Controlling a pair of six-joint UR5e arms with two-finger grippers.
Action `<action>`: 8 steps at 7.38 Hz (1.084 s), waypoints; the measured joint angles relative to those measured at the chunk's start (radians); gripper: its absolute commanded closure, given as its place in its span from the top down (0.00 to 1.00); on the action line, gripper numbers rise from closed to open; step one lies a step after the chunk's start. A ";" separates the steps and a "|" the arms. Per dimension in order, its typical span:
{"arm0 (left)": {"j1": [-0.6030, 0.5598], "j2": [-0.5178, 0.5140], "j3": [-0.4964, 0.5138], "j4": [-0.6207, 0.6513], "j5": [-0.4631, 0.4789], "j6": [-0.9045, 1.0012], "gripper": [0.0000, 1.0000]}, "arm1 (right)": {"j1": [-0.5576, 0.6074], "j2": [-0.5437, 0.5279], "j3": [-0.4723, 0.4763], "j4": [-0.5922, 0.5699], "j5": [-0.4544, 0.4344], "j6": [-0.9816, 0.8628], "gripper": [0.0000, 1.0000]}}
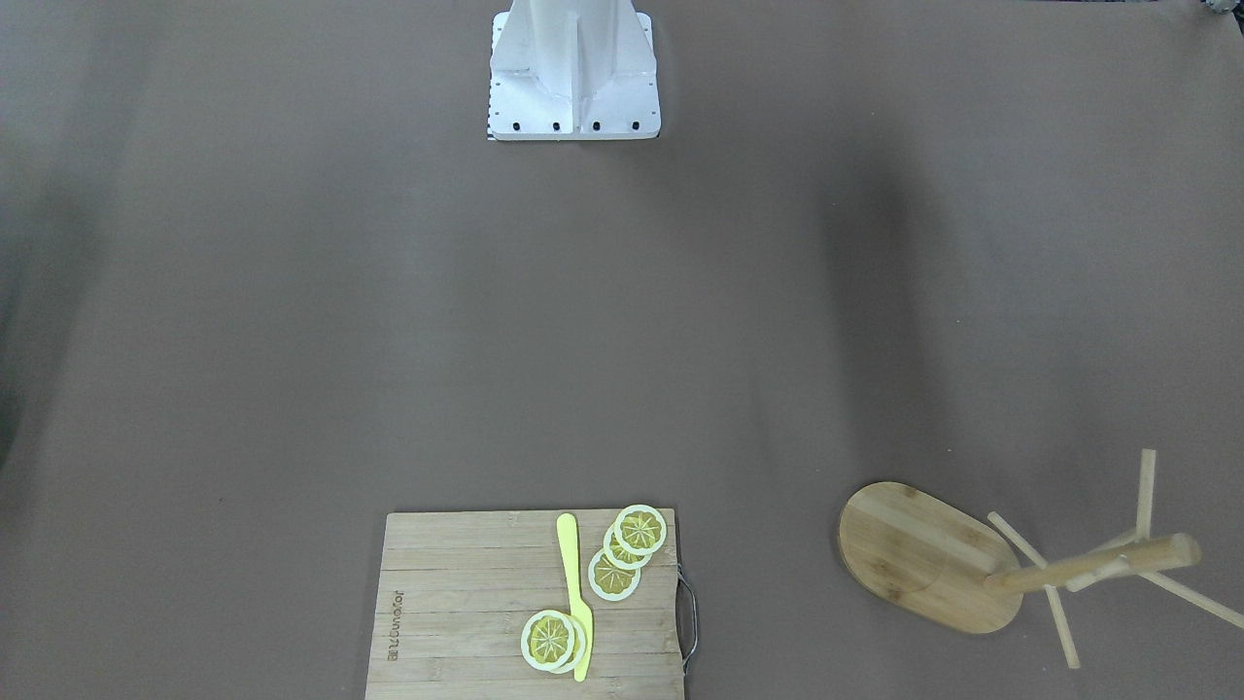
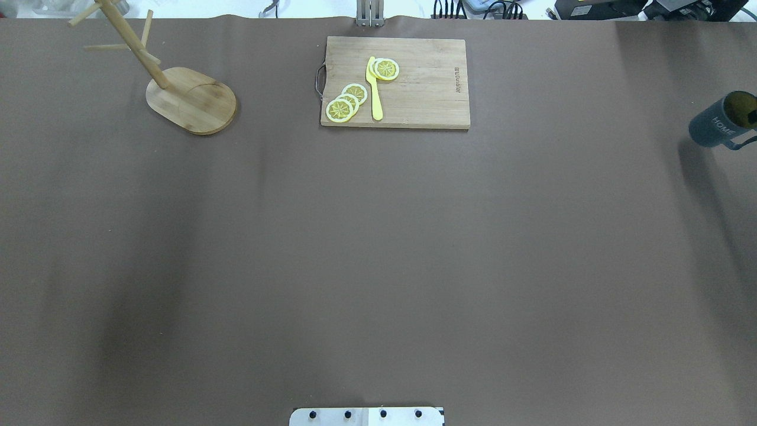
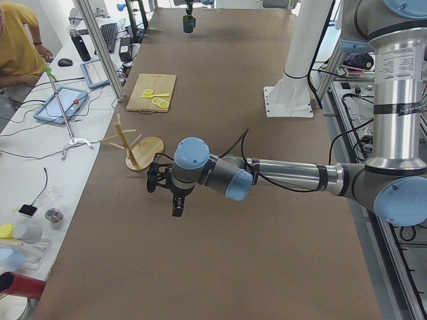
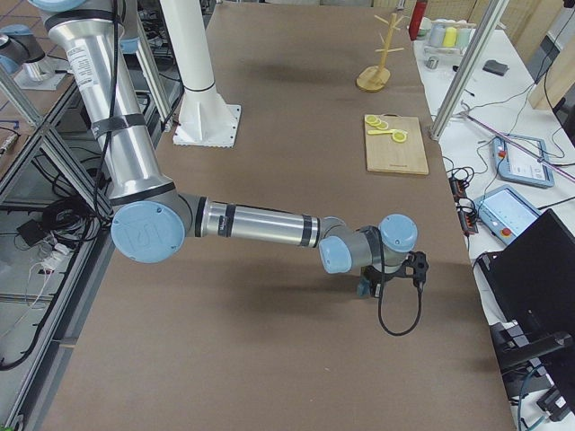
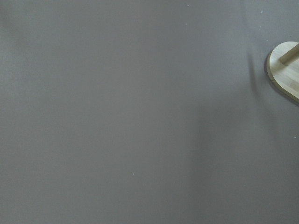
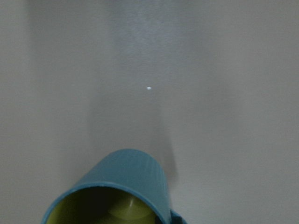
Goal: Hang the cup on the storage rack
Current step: 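Carry the blue mug with the right gripper toward the table center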
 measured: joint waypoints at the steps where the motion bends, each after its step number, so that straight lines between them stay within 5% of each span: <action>1: 0.001 0.000 0.000 0.000 -0.003 -0.001 0.98 | -0.076 0.000 0.093 0.000 0.009 0.140 0.00; 5: 0.005 -0.011 0.019 0.003 -0.008 -0.004 0.98 | -0.502 0.064 0.476 -0.003 -0.075 1.031 0.00; 8: 0.005 -0.012 0.021 0.003 -0.013 -0.004 0.98 | -0.734 0.241 0.540 -0.139 -0.252 1.515 0.00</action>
